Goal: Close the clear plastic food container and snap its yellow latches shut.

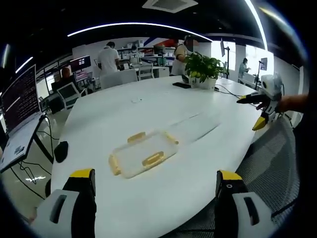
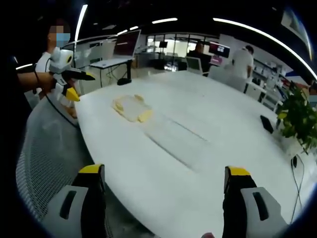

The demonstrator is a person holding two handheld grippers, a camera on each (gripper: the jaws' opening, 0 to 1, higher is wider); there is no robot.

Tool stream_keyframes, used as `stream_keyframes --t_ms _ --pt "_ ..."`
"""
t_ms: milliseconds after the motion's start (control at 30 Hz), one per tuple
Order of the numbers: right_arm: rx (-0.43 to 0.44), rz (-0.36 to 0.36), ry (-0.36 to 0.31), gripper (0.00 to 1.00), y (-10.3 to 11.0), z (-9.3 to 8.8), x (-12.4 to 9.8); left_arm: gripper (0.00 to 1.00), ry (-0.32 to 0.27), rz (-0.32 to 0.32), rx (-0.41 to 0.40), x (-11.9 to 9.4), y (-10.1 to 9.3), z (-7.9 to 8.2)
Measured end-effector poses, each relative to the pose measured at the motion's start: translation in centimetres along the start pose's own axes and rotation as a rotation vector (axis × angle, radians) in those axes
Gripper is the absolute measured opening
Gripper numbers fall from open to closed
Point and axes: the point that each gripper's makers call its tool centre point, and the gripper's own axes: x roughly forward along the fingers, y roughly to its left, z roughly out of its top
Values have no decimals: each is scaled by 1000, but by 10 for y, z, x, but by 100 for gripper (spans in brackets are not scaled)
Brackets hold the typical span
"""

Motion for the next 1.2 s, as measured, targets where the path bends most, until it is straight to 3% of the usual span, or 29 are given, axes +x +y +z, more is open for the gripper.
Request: stream_keyframes --t_ms 1200 --pt "-6 -2 13 98 2 -3 -2 99 4 -10 3 2 1 -6"
